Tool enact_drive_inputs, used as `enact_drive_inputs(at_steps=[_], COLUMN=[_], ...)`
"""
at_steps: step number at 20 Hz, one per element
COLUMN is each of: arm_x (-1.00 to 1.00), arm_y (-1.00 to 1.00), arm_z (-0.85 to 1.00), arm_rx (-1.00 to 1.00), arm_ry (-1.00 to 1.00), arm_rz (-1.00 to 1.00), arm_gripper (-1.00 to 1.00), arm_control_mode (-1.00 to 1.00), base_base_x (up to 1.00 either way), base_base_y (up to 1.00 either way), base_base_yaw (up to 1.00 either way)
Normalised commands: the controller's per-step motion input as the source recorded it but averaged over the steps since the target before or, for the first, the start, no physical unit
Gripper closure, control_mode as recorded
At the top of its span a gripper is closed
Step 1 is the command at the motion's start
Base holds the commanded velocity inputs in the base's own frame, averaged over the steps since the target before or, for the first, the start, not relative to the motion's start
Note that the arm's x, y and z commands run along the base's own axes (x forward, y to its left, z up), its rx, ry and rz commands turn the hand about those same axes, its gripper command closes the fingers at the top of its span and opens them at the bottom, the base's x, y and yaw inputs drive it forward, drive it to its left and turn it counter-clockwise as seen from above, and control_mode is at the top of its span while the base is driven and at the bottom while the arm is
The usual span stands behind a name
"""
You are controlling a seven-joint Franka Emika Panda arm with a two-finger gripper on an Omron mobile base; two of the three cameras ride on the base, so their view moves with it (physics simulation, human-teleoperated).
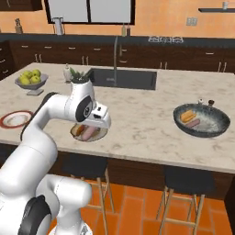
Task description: Place one bun and one sausage from the bowl on each plate.
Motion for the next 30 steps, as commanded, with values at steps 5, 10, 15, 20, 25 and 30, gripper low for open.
enact_drive_inputs(at_steps=[5, 10, 15, 20, 25, 30], arm_x=[0.00, 0.00, 0.05, 0.42, 0.66, 0.31], arm_y=[0.00, 0.00, 0.00, 0.17, 0.20, 0.03], arm_z=[0.00, 0.00, -0.10, -0.95, -0.76, -0.43], arm_rx=[0.00, 0.00, 0.00, -0.02, 0.00, 0.00], arm_ry=[0.00, 0.00, 0.00, 0.00, 0.00, 0.00], arm_rz=[0.00, 0.00, 0.00, 0.03, 0.00, 0.01], arm_gripper=[1.00, 1.00, 1.00, 1.00, 1.00, 1.00], arm_control_mode=[1.00, 1.00, -1.00, -1.00, -1.00, -1.00], base_base_x=[0.41, 0.66, 0.50, 0.00, 0.00, 0.00], base_base_y=[0.33, -0.03, 0.00, 0.00, 0.00, 0.00], base_base_yaw=[0.01, 0.03, 0.00, 0.00, 0.00, 0.00])
